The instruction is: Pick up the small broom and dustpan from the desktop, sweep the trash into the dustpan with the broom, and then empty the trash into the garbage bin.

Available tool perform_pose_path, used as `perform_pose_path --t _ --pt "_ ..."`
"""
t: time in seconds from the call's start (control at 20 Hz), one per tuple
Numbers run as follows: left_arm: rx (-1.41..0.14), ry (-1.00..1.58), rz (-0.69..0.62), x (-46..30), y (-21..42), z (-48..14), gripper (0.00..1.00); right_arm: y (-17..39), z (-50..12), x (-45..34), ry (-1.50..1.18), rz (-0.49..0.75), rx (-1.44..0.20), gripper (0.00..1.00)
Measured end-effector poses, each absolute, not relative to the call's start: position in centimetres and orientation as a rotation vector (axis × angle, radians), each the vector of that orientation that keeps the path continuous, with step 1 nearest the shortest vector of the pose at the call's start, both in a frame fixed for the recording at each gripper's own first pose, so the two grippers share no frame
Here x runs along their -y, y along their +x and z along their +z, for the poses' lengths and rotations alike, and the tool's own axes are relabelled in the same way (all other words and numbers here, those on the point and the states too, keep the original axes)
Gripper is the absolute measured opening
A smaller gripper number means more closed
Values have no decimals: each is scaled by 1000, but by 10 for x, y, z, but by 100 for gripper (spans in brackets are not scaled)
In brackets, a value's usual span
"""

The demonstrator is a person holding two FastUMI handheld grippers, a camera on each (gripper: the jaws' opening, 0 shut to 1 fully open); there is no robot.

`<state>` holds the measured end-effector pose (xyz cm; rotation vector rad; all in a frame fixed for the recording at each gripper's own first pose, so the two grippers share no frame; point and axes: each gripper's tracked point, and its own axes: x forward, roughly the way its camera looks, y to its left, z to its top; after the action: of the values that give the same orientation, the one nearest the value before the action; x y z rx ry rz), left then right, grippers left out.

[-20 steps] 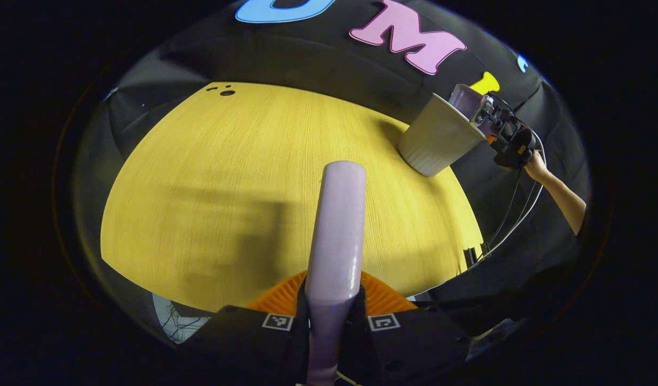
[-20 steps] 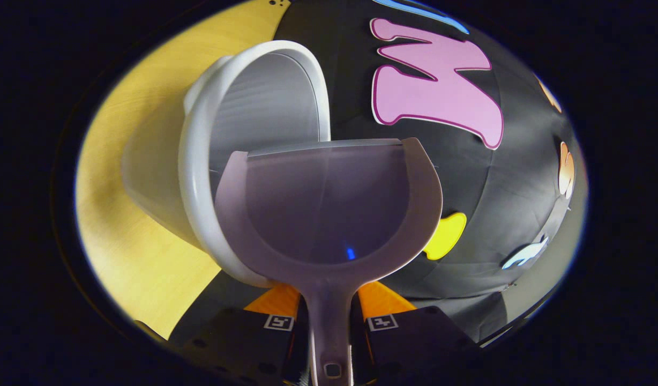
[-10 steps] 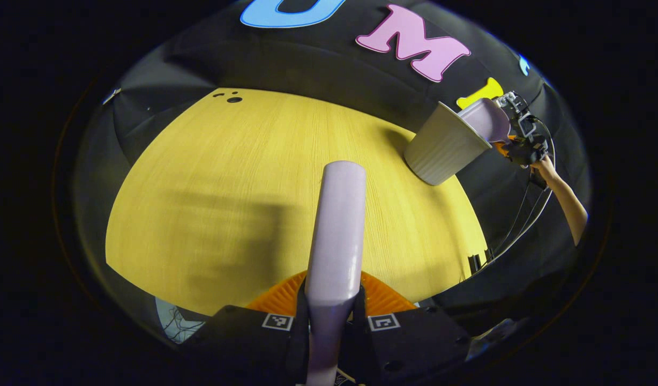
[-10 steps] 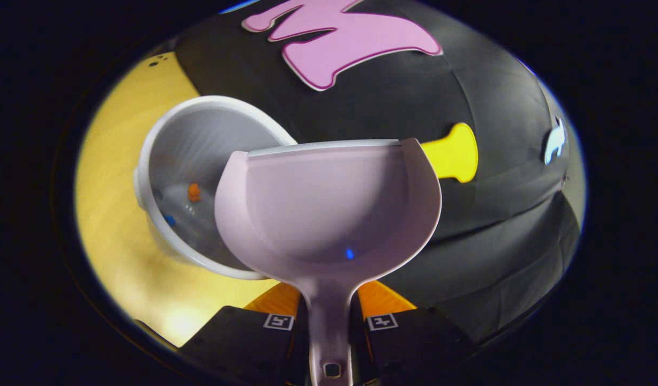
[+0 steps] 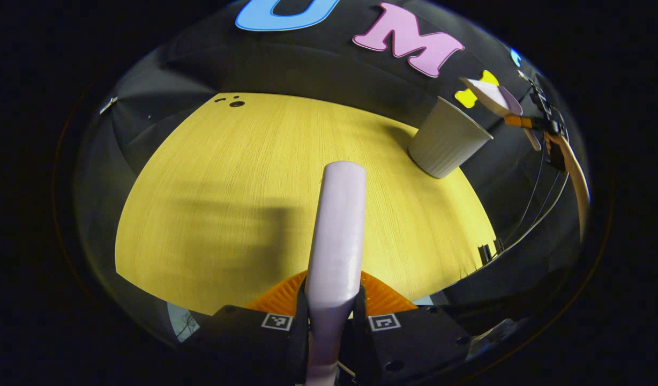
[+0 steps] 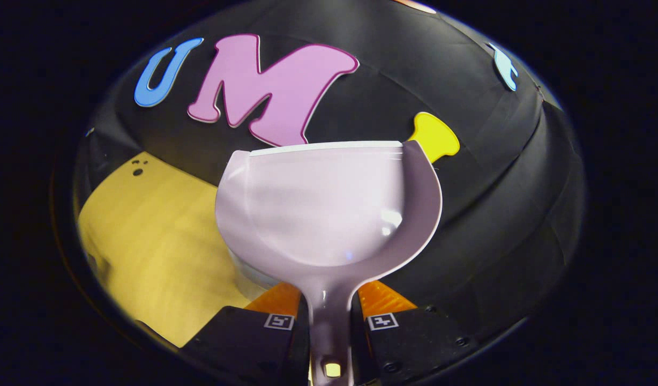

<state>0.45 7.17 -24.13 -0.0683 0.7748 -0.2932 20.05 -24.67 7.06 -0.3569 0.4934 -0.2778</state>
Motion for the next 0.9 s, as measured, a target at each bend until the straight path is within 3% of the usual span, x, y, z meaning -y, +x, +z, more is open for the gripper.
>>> perform_pose_path --t 0.4,0.5,0.7,0.85,0.9 --pt "-716 -64 -287 -71 20 -241 39 180 40 74 -207 3 -508 32" --pt "-698 -48 -275 -78 26 -240 37 167 22 37 -198 65 -540 37" --pt "-702 -57 -232 -96 39 -246 35 139 -48 -14 -163 141 -637 37" --pt "-720 -45 -196 -108 56 -254 37 122 -112 -32 -121 158 -749 31" --pt "-730 -41 -184 -112 61 -258 37 117 -132 -31 -118 154 -782 35"
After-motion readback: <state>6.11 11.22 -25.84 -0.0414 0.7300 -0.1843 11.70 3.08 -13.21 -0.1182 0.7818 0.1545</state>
